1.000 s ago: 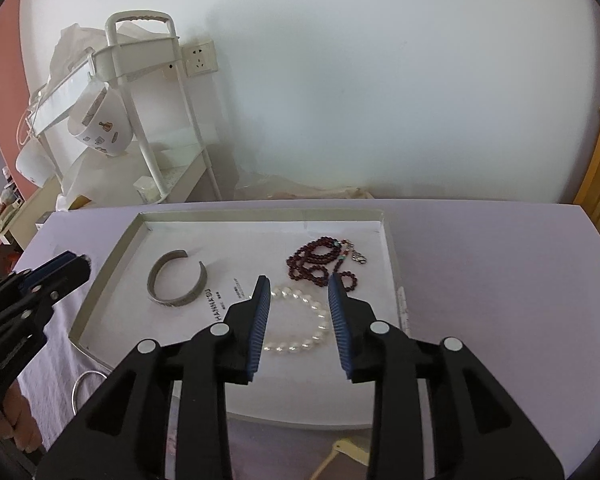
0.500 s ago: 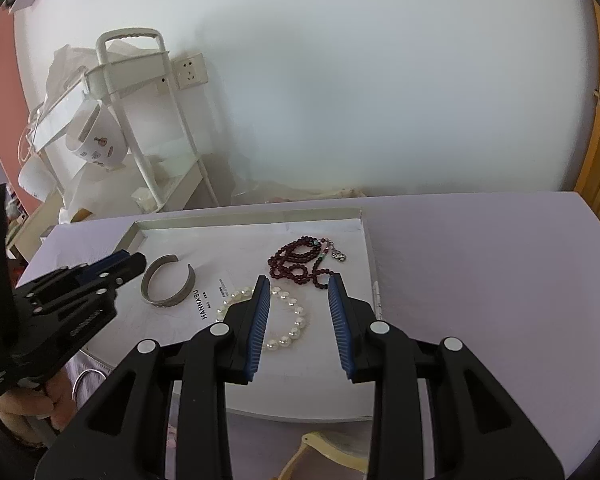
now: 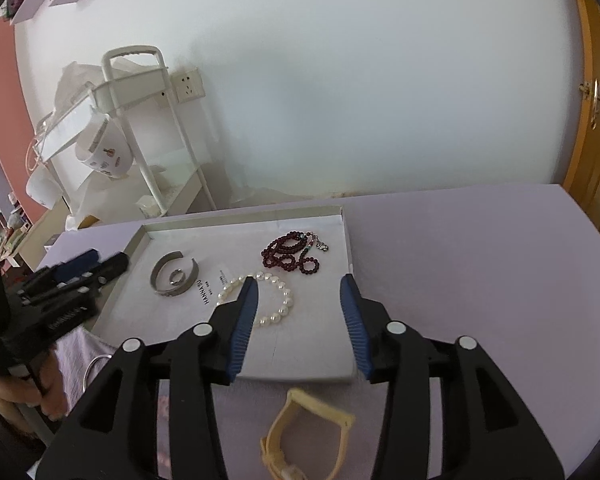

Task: Organize jewelry
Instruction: 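Carry the pearls and ring into the tray and open both tools, then reach the right tool to the yellow strap watch and grasp its strap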

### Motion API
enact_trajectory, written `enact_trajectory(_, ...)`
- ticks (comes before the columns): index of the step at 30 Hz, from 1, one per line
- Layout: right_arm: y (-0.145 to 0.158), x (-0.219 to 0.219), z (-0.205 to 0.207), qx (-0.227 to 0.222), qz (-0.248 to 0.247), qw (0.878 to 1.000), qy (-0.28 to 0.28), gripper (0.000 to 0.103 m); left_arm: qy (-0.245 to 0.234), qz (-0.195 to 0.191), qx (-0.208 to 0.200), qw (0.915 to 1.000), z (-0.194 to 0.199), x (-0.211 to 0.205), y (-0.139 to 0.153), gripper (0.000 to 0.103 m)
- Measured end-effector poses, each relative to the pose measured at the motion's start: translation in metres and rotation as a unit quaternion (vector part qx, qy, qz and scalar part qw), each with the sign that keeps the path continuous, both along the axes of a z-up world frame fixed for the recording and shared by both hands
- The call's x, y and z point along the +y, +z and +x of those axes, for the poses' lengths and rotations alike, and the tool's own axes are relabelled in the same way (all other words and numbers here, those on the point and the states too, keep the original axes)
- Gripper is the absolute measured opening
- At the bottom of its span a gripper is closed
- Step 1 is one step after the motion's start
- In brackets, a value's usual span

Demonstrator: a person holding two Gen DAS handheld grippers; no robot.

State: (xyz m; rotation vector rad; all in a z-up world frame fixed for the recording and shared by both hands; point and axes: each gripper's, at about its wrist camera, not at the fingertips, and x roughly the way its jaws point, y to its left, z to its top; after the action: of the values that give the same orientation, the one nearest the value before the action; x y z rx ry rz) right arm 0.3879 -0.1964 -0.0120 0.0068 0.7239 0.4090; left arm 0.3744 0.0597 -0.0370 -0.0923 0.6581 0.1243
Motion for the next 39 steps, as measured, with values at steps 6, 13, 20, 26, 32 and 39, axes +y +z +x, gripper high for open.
enact_trajectory(6,0.013,-0.008,-0.035,-0.02,-0.001,1.0,0.001,0.058,0.018,0.005,-0.027,0.9995,-0.055,0.019,0.022,0.077)
enact_trajectory(13,0.012,-0.012,-0.079,-0.046,-0.005,0.999,-0.008,0.069,0.038,0.035,-0.059,0.9969,-0.123,0.031,0.029,0.093)
enact_trajectory(20,-0.004,-0.011,-0.108,-0.039,-0.016,0.999,-0.006,0.082,0.043,0.024,-0.05,0.9976,-0.168,0.037,0.014,0.1)
enact_trajectory(26,-0.017,-0.015,-0.116,-0.02,-0.022,0.999,-0.017,0.083,0.045,0.014,-0.034,0.9983,-0.189,0.038,-0.005,0.101)
enact_trajectory(32,-0.024,-0.018,-0.114,-0.01,-0.021,0.999,-0.026,0.089,0.048,0.013,-0.032,0.9982,-0.196,0.04,-0.007,0.101)
enact_trajectory(39,-0.031,-0.02,-0.105,0.004,-0.02,0.999,-0.037,0.089,0.045,0.021,-0.035,0.9981,-0.194,0.037,-0.008,0.101)
